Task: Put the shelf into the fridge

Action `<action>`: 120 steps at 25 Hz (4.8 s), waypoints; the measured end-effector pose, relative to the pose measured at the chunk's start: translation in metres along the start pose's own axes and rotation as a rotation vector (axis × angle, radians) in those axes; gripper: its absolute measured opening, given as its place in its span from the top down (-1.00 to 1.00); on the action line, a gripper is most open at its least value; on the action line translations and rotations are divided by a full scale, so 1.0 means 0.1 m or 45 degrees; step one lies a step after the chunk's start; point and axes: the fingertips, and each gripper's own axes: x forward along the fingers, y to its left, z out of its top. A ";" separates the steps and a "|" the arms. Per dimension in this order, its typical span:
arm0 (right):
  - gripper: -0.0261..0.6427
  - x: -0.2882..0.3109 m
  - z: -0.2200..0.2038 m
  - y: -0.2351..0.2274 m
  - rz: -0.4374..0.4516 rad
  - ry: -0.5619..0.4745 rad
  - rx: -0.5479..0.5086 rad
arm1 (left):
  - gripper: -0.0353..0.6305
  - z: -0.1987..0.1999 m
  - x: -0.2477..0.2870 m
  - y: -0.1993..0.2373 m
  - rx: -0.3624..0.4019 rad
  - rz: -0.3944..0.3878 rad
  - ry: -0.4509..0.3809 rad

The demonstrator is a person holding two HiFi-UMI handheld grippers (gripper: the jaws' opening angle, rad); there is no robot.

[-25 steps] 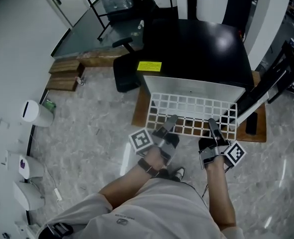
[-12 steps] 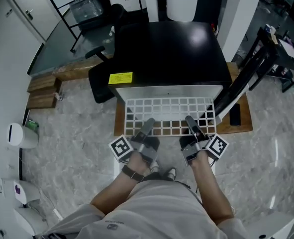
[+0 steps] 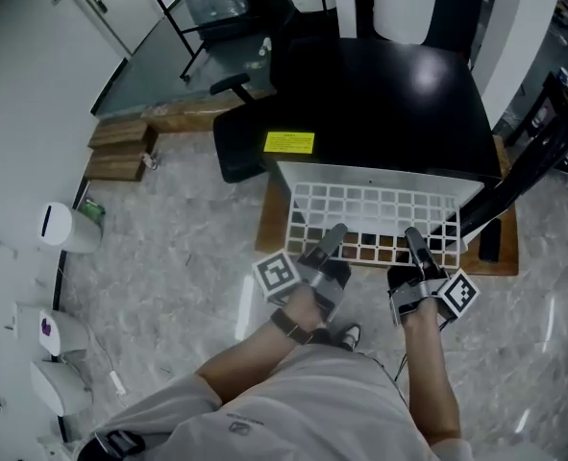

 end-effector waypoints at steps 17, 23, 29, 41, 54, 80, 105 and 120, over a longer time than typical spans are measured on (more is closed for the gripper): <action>0.78 0.00 0.00 -0.04 0.005 -0.030 -0.019 | 0.81 0.03 0.03 0.08 -0.037 -0.007 0.000; 0.78 0.13 -0.02 -0.08 0.023 -0.023 -0.045 | 0.81 0.11 0.02 0.07 -0.039 -0.008 -0.014; 0.78 0.35 0.14 -0.09 -0.005 -0.049 -0.024 | 0.81 0.25 0.28 0.14 -0.011 -0.003 -0.019; 0.78 0.56 0.32 -0.09 -0.033 -0.127 -0.062 | 0.81 0.38 0.50 0.13 0.001 -0.006 -0.073; 0.78 0.85 0.47 -0.12 -0.025 -0.193 -0.073 | 0.81 0.60 0.75 0.16 -0.009 -0.006 -0.161; 0.78 1.31 0.72 -0.14 -0.002 -0.301 -0.047 | 0.81 0.91 1.16 0.20 0.010 -0.020 -0.297; 0.78 1.38 0.71 -0.15 0.041 -0.299 -0.060 | 0.81 0.91 1.25 0.18 0.029 -0.075 -0.327; 0.78 0.77 0.36 -0.08 -0.020 -0.200 -0.067 | 0.81 0.47 0.78 0.22 0.010 0.035 -0.231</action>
